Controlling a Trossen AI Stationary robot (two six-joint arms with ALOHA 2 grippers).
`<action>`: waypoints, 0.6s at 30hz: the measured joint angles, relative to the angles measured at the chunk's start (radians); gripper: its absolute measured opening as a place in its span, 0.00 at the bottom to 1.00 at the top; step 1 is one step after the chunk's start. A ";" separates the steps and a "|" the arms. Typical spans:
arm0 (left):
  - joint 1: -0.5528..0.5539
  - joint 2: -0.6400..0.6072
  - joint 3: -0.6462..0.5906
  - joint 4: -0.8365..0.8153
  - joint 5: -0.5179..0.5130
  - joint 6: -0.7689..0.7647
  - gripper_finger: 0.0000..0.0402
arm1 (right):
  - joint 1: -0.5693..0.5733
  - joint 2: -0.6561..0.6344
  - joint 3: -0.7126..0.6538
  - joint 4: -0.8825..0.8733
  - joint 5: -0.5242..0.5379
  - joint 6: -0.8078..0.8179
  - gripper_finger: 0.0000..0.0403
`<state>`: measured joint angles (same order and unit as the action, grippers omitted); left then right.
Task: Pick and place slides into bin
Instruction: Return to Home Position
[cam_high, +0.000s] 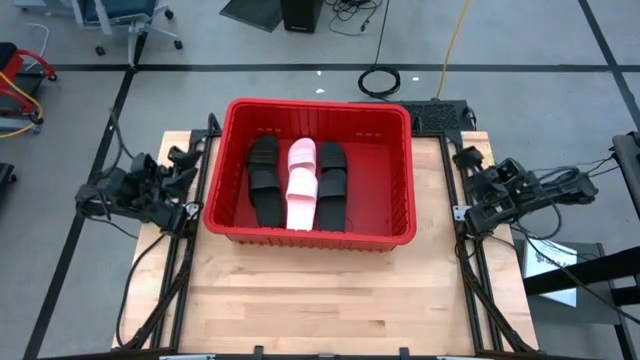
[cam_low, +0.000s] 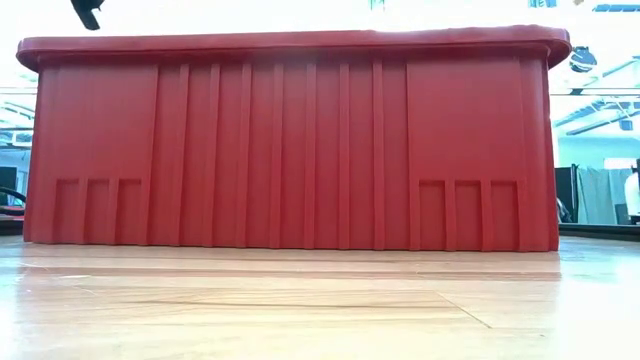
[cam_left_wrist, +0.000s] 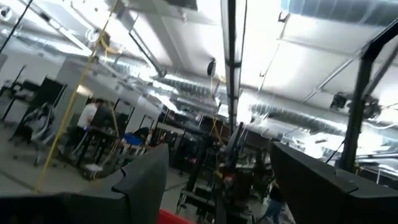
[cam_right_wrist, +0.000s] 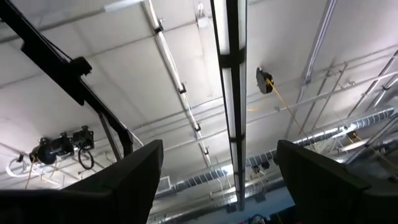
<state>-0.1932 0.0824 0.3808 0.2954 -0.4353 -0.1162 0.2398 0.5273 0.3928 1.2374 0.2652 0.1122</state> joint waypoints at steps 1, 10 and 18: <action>0.000 -0.018 -0.003 -0.003 0.009 0.012 0.70 | 0.000 -0.023 -0.018 0.011 0.000 -0.007 0.75; 0.000 -0.078 0.003 -0.104 -0.005 0.053 0.70 | 0.000 -0.232 -0.168 0.015 0.030 -0.022 0.75; 0.000 -0.078 0.005 -0.170 0.006 0.011 0.70 | 0.000 -0.349 -0.273 0.017 0.059 -0.041 0.75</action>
<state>-0.1932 0.0044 0.3855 0.1255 -0.4296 -0.1053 0.2398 0.1788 0.1194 1.2540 0.3245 0.0716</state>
